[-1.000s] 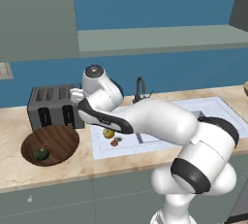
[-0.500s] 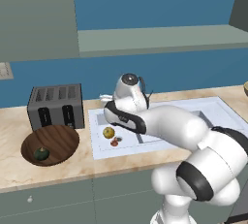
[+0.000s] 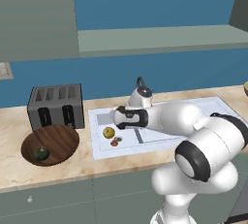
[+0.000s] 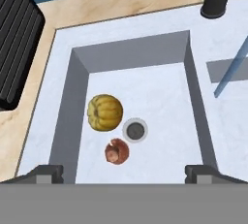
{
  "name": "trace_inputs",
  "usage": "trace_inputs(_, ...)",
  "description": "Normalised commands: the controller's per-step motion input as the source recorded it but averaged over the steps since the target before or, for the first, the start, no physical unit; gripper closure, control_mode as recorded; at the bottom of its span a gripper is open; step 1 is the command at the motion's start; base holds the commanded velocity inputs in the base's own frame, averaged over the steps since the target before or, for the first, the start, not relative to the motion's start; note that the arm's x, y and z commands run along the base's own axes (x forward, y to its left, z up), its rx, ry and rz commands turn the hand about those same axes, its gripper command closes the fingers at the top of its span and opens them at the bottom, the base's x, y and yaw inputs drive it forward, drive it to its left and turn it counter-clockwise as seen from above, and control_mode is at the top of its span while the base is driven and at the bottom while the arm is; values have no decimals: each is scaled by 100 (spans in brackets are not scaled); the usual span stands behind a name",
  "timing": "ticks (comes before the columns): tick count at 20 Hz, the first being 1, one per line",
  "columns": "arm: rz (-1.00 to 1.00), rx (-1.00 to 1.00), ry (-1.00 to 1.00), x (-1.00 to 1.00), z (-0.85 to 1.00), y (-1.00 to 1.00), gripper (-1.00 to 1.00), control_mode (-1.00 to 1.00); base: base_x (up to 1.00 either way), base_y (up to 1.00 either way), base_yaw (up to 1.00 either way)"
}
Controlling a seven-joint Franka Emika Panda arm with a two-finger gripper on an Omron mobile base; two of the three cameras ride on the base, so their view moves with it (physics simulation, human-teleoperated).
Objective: Pick the squashs from the sink and place them in one bowl. Place the mushroom in the other bowl. Then turn off the sink faucet.
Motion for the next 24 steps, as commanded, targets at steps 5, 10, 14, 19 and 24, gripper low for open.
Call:
trace_inputs(5, 4, 0, 1, 3, -37, 8, -100, -100, 0, 0, 0)
trace_inputs(10, 0, 0, 2, 13, -17, 38, -100, -100, 0, 0, 0)
trace_inputs(14, 0, 0, 0, 3, 0, 0, -100, -100, 0, 0, 0)
trace_inputs(19, 0, 0, 0, 24, -8, 1, -100, -100, 0, 0, 0)
trace_inputs(24, 0, 1, -1, 21, -14, 6, -100, -100, 0, 0, 0)
